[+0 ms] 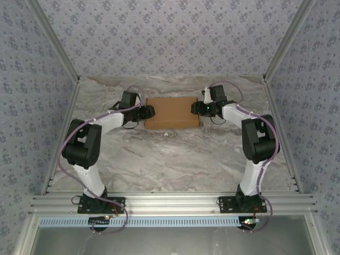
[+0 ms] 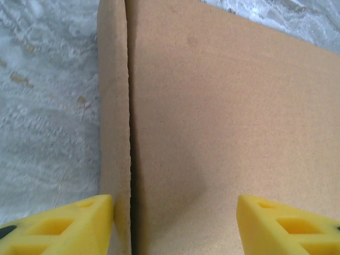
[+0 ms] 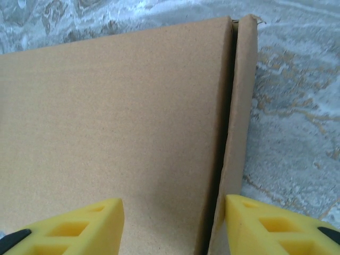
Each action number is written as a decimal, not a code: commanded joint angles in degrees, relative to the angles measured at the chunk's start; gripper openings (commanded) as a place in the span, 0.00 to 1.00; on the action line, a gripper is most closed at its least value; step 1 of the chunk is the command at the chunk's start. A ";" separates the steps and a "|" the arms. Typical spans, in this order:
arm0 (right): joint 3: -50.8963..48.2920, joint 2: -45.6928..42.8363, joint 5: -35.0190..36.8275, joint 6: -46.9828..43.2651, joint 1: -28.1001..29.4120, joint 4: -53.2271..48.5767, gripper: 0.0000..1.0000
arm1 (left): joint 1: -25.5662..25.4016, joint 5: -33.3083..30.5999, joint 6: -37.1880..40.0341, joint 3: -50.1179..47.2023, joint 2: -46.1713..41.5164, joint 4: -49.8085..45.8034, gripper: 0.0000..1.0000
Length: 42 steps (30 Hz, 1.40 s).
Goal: Fold the paper box
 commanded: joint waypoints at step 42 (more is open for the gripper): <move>-41.69 -50.94 53.55 -13.15 2.07 9.16 0.99 | 4.87 -47.18 19.66 -45.81 -60.46 17.00 0.99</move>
